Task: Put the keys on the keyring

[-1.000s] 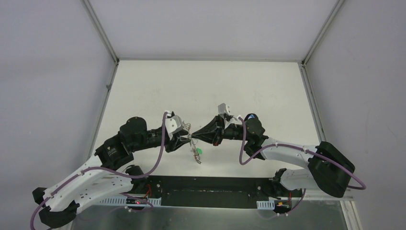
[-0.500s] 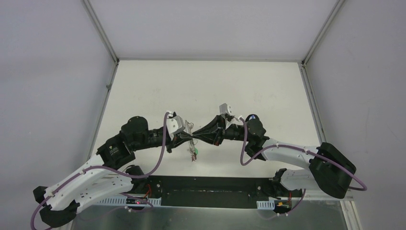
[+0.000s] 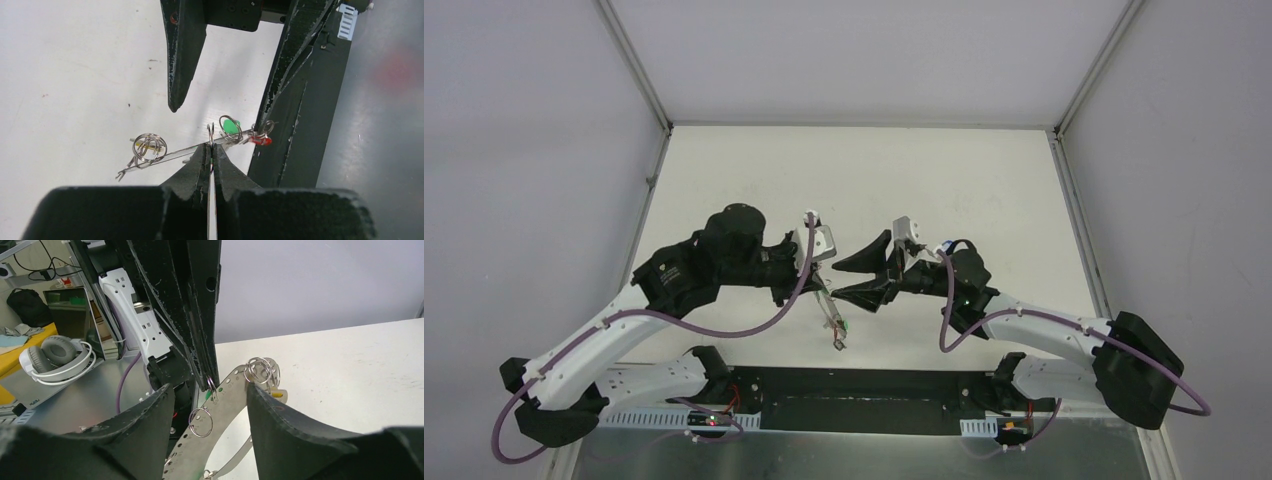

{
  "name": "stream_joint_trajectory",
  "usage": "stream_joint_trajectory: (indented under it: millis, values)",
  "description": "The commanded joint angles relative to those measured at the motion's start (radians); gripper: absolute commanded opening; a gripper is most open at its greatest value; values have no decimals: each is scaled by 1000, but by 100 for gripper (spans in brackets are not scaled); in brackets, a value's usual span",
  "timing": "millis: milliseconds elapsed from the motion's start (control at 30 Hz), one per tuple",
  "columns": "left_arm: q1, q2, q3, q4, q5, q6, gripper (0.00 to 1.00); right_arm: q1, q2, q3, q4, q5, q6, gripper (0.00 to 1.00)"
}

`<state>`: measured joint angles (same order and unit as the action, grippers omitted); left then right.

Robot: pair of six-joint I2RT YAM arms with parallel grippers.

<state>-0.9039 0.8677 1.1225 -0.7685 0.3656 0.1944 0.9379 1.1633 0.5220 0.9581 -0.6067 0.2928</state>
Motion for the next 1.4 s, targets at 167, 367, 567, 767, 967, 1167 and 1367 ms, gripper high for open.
stream_joint_trajectory:
  millis: [167,367,567,767,967,1167,1367]
  values:
    - [-6,203,323,-335,-6,65,0,4,7,23,-19,-50,-29,44]
    - [-5,316,485,-497,-3,69,0,4,55,50,17,-63,-18,43]
    - [-6,379,560,-582,3,78,0,4,102,71,79,-76,7,40]
    - [-5,403,574,-607,3,76,0,5,117,81,132,-108,35,38]
    - [-6,418,582,-606,11,68,0,4,142,85,182,-135,60,30]
    - [-6,419,578,-604,22,68,0,10,180,110,231,-159,90,28]
    - [-6,408,561,-587,28,65,0,13,200,124,241,-176,100,15]
